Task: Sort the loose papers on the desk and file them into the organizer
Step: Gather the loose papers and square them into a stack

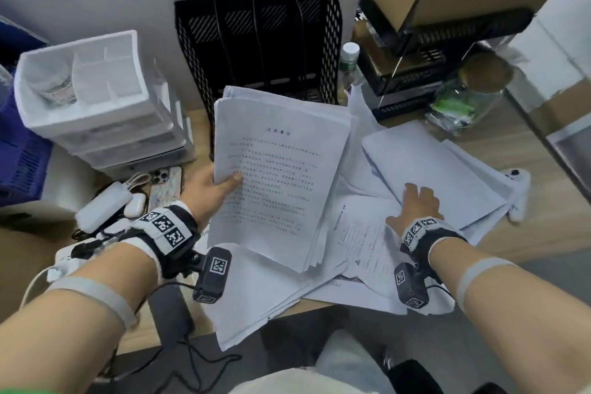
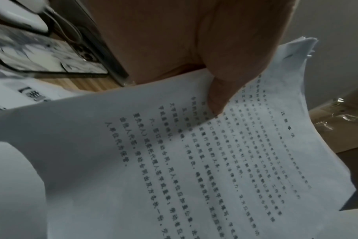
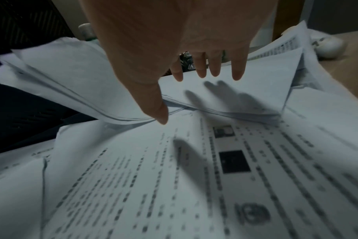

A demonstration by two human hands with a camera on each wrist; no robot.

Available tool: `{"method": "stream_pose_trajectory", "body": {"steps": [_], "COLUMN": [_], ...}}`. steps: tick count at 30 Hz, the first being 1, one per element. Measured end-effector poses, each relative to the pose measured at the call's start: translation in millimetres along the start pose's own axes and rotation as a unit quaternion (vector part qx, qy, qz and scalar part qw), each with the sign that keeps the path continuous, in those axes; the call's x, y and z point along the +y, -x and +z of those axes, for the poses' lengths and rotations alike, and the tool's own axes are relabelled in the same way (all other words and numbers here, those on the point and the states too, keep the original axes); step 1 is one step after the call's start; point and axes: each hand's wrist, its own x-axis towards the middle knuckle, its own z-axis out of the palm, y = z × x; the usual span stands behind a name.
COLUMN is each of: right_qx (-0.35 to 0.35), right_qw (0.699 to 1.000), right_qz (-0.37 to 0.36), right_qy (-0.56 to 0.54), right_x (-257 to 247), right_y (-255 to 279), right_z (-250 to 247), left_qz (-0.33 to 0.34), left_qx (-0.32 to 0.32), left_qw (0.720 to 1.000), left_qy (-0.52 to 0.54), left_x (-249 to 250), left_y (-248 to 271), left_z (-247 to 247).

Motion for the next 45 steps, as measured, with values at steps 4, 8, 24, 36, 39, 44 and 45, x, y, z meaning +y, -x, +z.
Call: {"method": "stream_pose_trajectory", "body": {"steps": [4,8,24,36,39,44,45], "right_qx": [-0.008,0.01,0.052,0.145,0.172,0.151,0.135], "right_qw": [0.999,0.996,0.981,0.911,0.87,0.771,0.76], "right_qz": [-0.034,-0.071,-0.156,-0.077,-0.089,-0.02,0.009], "right_qy": [-0.01,0.046,0.102,-0.378,-0.453,-0.618,-0.636], "right_x": [-9.0,-30.7,-31.9,-25.9,-20.7,-11.9,-11.8], "right_y": [-30.9,-52.5,-82.8,15.2,54.7,87.8,95.1], "right_z": [-0.4,4.5,-25.7,-171.7,-188.6,-168.0,-158.7], "left_qz": [-0.025,-0.04,-0.073,-0.014,-0.005,0.018,0.019], "left_qx": [0.002,0.005,0.045,0.054,0.055,0.051,0.047], "left_qw": [1.0,0.999,0.994,0.992,0.991,0.991,0.991], "left_qy": [0.011,0.034,0.072,0.109,0.124,0.126,0.126], "left_x": [-0.2,2.6,2.3,35.8,41.4,37.3,36.1], "left_y": [-20.5,-28.3,-51.0,-47.4,-43.8,-38.8,-37.7], "left_z": [28.1,43.5,47.3,23.4,15.5,1.7,-1.7]}}
